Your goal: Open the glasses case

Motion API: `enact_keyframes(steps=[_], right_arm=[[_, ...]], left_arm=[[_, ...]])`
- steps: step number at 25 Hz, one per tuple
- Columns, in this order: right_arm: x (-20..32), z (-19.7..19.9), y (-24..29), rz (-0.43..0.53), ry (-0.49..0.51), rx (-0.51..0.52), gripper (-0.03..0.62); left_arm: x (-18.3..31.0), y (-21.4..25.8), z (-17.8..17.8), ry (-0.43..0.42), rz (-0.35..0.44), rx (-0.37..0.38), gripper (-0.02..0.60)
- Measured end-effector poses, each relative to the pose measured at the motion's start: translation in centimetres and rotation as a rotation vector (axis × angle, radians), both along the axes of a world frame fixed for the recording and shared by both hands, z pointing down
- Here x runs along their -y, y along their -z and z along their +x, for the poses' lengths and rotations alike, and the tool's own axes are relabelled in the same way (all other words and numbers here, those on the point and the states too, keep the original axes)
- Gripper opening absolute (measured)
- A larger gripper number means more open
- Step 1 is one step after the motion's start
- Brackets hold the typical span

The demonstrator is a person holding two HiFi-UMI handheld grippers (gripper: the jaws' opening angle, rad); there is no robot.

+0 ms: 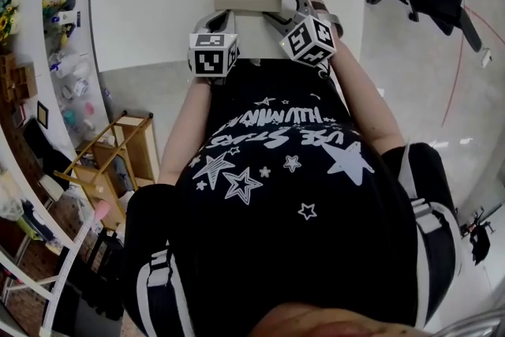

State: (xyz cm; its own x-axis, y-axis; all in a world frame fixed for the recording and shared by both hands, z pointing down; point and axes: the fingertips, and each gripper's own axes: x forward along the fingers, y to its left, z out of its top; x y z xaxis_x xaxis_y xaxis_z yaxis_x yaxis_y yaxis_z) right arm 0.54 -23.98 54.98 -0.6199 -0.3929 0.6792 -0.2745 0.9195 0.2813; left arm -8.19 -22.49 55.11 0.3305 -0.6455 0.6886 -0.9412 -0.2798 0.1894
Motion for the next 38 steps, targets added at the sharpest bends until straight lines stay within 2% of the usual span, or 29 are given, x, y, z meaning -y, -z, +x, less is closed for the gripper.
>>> enact_keyframes(steps=[15,18,19,20,25,28,33,35,38], right_arm=[[0.2,0.1,0.3,-0.132,0.037,-0.012,0.268],[1.3,0.4,1.0,-0.231,-0.069,0.084,0.135],[1.5,0.5,1.2,-0.253,-0.085,0.107,0.123],[1.6,0.5,1.3,-0.249,-0.08,0.113,0.124],[0.7,0.3,1.2,-0.098,0.009,0.069,0.124],[-0.6,-0.2,0.8,-0.097,0.078,0.029,0.236],[-0.4,-0.3,-0.1,0.009,0.093,-0.071,0.257],[0.0,-0.3,-0.5,0.019,0.081,-0.088,0.287],[-0.1,-0.5,-0.8,0.007,0.087,-0.105,0.285]], left_arm=[[-0.1,-0.1,0.1,0.018,0.009,-0.015,0.012],[-0.1,0.0,0.0,0.019,0.007,-0.014,0.012],[-0.1,0.0,0.0,0.018,0.006,-0.012,0.012],[0.0,-0.1,0.0,0.017,0.005,-0.012,0.012],[0.0,-0.1,0.2,0.012,-0.007,-0.018,0.012],[0.0,0.0,0.2,0.013,-0.007,-0.024,0.012],[0.0,0.0,0.1,0.001,-0.003,-0.017,0.012],[0.0,0.0,0.2,-0.002,-0.006,-0.018,0.012],[-0.1,0.0,0.2,-0.008,-0.012,-0.026,0.012]])
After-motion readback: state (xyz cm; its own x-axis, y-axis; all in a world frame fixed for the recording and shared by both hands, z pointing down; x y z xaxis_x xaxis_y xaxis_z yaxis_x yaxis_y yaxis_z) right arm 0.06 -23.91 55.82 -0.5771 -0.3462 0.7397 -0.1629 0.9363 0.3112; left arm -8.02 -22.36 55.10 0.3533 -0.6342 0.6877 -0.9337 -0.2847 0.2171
